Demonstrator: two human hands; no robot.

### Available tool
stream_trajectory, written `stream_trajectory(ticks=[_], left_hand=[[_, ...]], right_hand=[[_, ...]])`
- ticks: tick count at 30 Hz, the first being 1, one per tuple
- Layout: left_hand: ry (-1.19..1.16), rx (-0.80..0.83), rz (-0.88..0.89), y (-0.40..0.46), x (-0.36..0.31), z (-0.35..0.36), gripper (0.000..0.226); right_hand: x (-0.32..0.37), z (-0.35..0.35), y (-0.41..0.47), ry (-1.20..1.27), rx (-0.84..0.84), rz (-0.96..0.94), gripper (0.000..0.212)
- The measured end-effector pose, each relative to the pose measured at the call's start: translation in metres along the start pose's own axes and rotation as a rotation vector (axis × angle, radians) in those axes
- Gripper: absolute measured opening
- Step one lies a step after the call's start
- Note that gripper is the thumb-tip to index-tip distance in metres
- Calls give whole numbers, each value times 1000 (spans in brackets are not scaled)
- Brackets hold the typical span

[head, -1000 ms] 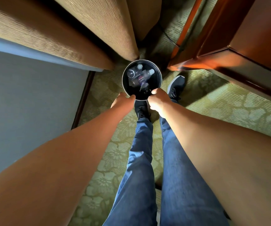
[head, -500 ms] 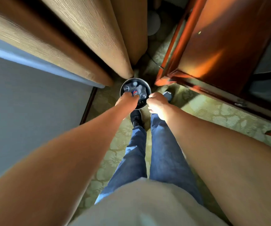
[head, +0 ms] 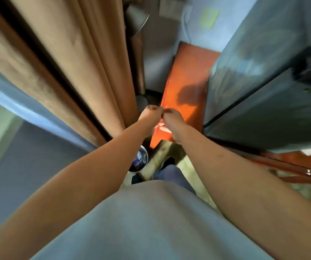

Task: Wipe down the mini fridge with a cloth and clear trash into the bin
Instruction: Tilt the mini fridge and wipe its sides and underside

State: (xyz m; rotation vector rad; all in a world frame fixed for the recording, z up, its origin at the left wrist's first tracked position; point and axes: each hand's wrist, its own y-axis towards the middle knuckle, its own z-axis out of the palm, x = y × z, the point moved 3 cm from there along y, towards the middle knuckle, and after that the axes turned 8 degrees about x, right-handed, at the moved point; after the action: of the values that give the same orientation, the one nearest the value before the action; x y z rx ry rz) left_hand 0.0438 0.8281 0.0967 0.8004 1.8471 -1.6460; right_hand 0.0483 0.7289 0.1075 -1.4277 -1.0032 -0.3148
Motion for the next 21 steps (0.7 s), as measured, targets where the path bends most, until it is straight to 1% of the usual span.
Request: stream_trajectory(ticks=[1,2,3,5,6,9,11,13,15,18,21], left_hand=[[-1,-30,47,-2,-15,3,31],[13,5,112,-6,-33,8,34],[16,-10,152,-8,-48,12,38],[12,25,215,-18,-74,24,43],[-13,42,242,-20,-81,30,43],[-2,24,311,-37,-108,52,34],[-9,8,397,-44,-132,60,26],[18,9,518,-55,-170,71,24],[12,-11,609,-73,-209,81,22],[-51,-31,705,-101,-262,101,21],[-73,1,780,-126,-300,131,22]], right_hand=[[12,-10,-5,17,-28,-37,29],[23,-18,-10,38,-45,-60,28],[33,-27,-16,58,-61,-89,27],[45,-45,-27,84,-103,-135,23],[50,-54,-34,98,-132,-162,22],[66,-83,-54,81,-198,-274,25],[83,-98,-61,49,-215,-366,24],[110,-123,-73,34,-265,-464,22],[141,-146,-87,39,-297,-545,26],[181,-182,-113,98,-291,-644,32],[205,-224,-137,118,-265,-708,42]])
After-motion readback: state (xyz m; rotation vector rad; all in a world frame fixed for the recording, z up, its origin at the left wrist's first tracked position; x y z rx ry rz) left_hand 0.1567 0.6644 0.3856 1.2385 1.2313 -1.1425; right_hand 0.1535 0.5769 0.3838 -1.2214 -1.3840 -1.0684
